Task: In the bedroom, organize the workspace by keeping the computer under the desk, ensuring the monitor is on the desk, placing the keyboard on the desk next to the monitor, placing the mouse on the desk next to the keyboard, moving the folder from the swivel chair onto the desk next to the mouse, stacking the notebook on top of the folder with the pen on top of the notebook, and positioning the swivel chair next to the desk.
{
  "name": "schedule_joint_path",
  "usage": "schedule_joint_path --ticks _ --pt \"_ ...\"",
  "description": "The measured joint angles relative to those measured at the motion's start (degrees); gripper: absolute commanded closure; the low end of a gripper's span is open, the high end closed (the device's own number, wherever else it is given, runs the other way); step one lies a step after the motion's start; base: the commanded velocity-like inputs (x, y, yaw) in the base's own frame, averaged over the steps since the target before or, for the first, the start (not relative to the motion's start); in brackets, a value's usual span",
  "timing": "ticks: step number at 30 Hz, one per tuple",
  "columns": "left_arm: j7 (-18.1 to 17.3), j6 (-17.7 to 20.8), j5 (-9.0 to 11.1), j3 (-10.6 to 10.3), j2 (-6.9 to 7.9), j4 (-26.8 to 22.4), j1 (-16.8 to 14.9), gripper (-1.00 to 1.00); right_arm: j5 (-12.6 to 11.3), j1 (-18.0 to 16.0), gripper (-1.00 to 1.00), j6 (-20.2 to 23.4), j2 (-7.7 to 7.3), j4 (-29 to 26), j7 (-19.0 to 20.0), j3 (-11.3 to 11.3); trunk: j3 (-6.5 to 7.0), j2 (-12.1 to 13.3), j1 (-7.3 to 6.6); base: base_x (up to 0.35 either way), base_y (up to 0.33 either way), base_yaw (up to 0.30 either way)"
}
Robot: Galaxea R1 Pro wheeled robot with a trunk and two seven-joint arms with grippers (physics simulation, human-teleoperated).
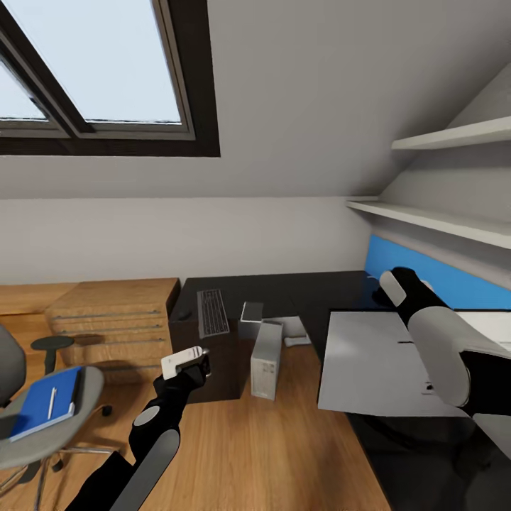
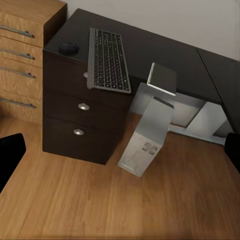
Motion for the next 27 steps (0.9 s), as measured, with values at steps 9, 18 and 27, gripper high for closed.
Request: schedule_joint_path --ticks 9,18,27 --pt "0.01 0.01 -0.01 0.00 -0.02 0.01 -0.01 -1.00 -0.03 0.00 -1.00 -0.06 0.18 -3.02 -0.06 0.12 0.00 -0.01 0.01 -0.184 0.000 0.000" --pt "0.00 0.06 0.00 -0.01 -0.09 0.00 0.00 -1.00 -0.08 0.00 -1.00 -0.12 0.86 -3.22 0.03 0.32 0.00 0.00 0.02 -0.156 0.000 0.000" --pt "0.00 0.02 0.00 0.00 -0.11 0.00 0.00 -1.00 -0.03 0.00 -1.00 -0.15 2.65 -6.38 0.01 0.56 0.00 0.00 -0.01 -0.020 0.000 0.000"
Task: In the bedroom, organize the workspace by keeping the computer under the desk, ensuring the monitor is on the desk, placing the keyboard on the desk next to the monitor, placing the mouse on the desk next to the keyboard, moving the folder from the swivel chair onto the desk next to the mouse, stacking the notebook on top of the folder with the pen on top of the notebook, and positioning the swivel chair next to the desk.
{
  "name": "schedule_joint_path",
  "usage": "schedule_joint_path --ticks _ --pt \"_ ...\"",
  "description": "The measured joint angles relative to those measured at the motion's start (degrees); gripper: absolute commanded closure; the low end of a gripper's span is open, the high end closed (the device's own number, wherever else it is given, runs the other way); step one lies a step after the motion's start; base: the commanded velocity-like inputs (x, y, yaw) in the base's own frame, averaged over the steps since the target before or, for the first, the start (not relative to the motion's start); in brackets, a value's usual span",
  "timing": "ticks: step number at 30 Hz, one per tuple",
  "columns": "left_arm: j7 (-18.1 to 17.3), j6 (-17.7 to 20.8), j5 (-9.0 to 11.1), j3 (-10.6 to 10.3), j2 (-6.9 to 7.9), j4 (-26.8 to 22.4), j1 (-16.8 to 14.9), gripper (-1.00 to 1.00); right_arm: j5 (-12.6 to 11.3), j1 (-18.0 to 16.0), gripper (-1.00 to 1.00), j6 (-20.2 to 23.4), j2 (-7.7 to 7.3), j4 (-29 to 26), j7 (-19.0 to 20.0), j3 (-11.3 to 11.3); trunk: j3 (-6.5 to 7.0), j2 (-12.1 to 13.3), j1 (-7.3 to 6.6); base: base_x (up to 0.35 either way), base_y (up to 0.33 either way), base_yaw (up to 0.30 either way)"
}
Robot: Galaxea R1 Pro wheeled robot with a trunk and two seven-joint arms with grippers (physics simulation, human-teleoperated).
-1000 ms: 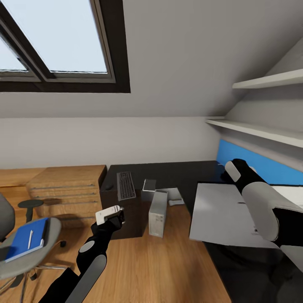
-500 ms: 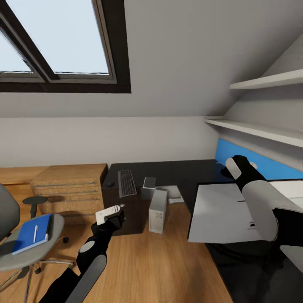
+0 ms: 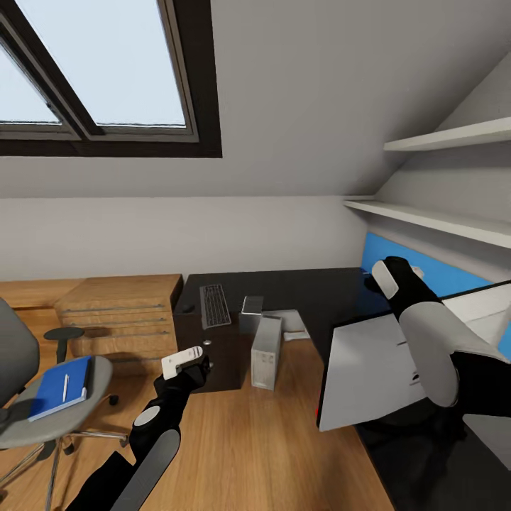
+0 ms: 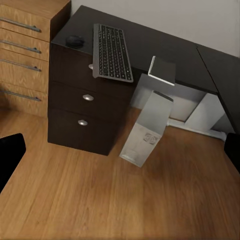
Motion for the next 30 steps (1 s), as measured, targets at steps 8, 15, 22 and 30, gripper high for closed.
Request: schedule_joint_path --ticks 8,15,22,30 --pt "0.00 0.00 0.09 -0.03 -0.09 0.27 0.00 -1.00 -0.14 0.00 -1.00 0.24 5.17 -2.53 -0.16 0.73 0.00 0.00 0.00 0.000 0.000 0.000" --pt "0.01 -0.03 0.09 -0.04 -0.10 0.41 -0.01 -1.00 -0.19 0.01 -1.00 0.20 7.94 -4.21 -0.16 3.39 0.00 0.00 0.00 0.000 0.000 0.000" --pt "0.01 -0.02 0.01 -0.02 -0.16 0.43 0.00 -1.00 -0.04 0.95 -1.00 -0.05 9.32 -4.16 -0.27 3.42 -0.04 0.01 0.00 0.000 0.000 0.094" --pt "0.04 -0.03 0.05 -0.01 -0.16 0.44 0.00 -1.00 -0.05 1.63 -1.00 -0.05 9.53 -4.28 -0.27 3.45 -0.32 0.00 0.02 -0.121 -0.097 0.185"
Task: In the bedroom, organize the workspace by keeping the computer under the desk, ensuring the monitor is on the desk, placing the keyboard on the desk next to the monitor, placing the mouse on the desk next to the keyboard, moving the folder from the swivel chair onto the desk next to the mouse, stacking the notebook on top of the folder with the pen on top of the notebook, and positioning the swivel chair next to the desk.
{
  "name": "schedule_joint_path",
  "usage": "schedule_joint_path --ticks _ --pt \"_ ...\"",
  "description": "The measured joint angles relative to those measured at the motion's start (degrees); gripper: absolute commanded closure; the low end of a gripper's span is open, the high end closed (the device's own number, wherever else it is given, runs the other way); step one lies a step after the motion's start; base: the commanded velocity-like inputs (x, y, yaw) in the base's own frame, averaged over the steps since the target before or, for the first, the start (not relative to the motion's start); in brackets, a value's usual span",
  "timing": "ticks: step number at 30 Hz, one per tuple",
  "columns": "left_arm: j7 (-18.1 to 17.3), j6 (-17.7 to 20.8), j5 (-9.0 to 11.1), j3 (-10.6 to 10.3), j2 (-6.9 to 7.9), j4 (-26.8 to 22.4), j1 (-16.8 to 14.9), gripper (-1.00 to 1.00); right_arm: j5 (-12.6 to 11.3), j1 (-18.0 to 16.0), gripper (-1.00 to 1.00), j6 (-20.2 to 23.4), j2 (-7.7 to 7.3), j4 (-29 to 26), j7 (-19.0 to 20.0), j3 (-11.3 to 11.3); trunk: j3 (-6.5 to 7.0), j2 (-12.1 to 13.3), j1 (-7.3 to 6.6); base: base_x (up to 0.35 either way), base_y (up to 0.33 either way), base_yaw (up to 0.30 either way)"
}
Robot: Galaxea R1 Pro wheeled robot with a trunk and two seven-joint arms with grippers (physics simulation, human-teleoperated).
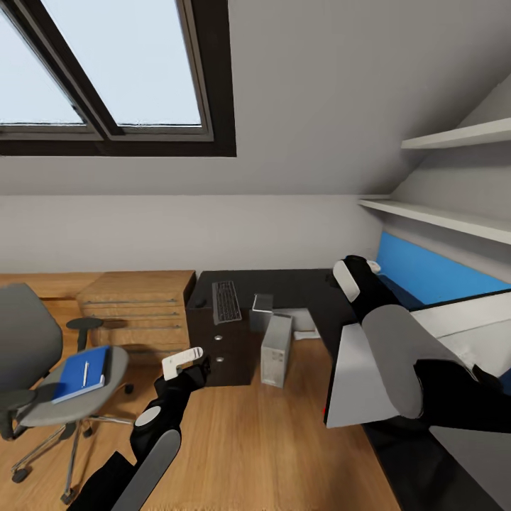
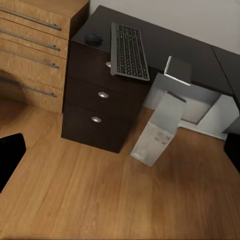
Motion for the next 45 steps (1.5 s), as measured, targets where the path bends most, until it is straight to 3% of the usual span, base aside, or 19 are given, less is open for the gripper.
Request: schedule_joint_path --ticks 16,35,45 --pt "0.04 0.07 -0.28 0.08 0.06 0.03 -0.01 -1.00 -0.17 0.00 -1.00 0.43 -0.17 -0.01 0.11 0.20 -0.05 -0.02 0.00 -0.207 -0.146 0.015" --pt "0.06 0.01 -0.14 0.09 0.06 0.00 -0.02 -1.00 -0.12 0.46 -1.00 1.01 -0.23 -1.86 0.17 0.24 -0.06 -0.02 -0.01 -0.139 -0.009 0.000" --pt "0.04 0.01 -0.15 0.09 0.07 -0.12 -0.01 -1.00 0.03 0.57 -1.00 1.15 -0.27 0.10 0.16 0.16 -0.07 0.00 0.00 -0.150 0.000 0.000"
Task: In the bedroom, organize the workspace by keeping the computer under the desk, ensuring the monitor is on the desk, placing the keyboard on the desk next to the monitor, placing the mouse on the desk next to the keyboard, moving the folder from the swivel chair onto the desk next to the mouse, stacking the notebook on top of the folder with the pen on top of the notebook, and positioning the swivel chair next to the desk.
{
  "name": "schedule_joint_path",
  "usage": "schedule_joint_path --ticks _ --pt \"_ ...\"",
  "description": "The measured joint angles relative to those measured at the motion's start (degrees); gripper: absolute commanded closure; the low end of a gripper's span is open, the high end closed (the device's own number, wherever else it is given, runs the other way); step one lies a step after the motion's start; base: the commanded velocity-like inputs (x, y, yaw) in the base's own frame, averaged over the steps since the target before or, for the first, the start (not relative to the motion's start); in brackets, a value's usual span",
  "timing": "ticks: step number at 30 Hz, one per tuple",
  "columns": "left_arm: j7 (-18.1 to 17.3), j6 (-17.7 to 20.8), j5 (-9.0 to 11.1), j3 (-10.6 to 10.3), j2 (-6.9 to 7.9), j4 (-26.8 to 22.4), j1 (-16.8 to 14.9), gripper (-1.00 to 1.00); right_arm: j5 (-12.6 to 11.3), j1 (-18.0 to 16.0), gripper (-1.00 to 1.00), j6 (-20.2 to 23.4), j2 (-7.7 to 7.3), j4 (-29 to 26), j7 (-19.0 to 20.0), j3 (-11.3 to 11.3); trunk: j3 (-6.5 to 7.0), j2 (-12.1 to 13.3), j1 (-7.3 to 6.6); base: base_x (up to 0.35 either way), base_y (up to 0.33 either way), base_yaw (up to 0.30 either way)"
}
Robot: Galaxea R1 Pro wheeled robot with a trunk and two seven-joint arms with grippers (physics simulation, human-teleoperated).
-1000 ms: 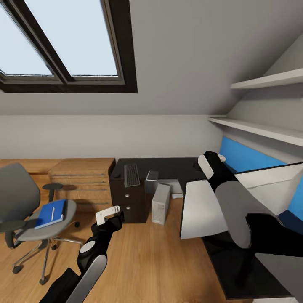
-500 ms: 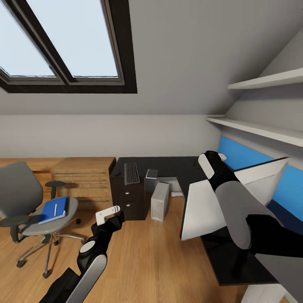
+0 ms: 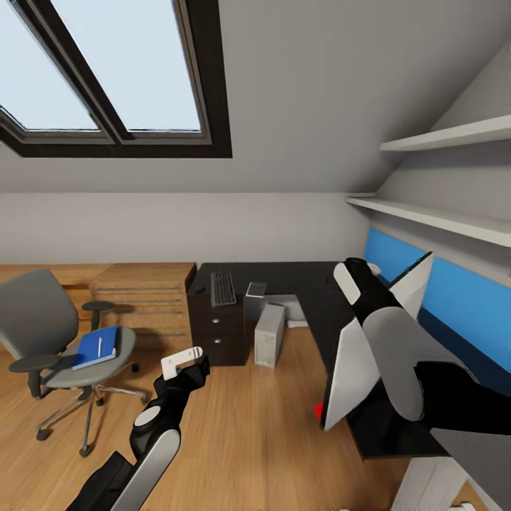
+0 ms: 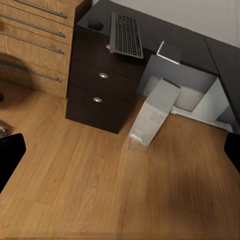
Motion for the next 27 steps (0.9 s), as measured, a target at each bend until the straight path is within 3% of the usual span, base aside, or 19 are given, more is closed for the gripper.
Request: schedule_joint_path --ticks 10,11,16,19,24,27 --pt "0.00 -0.01 0.01 0.08 0.00 -0.05 0.00 -1.00 0.06 0.01 -1.00 -0.22 0.05 -0.14 -0.01 0.10 0.00 0.00 -0.03 -0.048 0.000 0.000" --pt "-0.01 -0.01 0.07 0.03 0.00 -0.01 0.00 -1.00 0.15 0.00 -1.00 -0.60 0.14 -2.05 0.03 0.45 0.00 -0.01 -0.03 0.000 0.000 0.000" --pt "0.01 -0.01 0.10 0.15 0.06 0.03 0.00 -1.00 -0.30 0.74 -1.00 0.04 0.26 -19.33 -0.20 0.77 0.00 -0.01 -0.03 0.000 0.000 0.000" --pt "0.01 -0.01 0.10 0.17 0.08 0.04 0.00 -1.00 -0.31 3.05 -1.00 1.28 0.15 -28.62 -0.25 0.72 0.00 -0.01 -0.03 0.000 0.000 0.000" --pt "0.00 0.00 0.05 0.16 0.06 0.08 0.00 -1.00 -0.03 12.74 -1.00 1.96 -0.22 -47.43 -0.29 0.49 -0.01 -0.01 -0.02 -0.014 -0.024 0.000" --pt "0.00 -0.02 -0.05 0.02 0.02 0.21 0.00 -1.00 -0.09 20.96 -1.00 1.78 -1.01 -52.92 -0.11 -1.26 -0.01 0.00 -0.01 -0.094 -0.230 0.000"
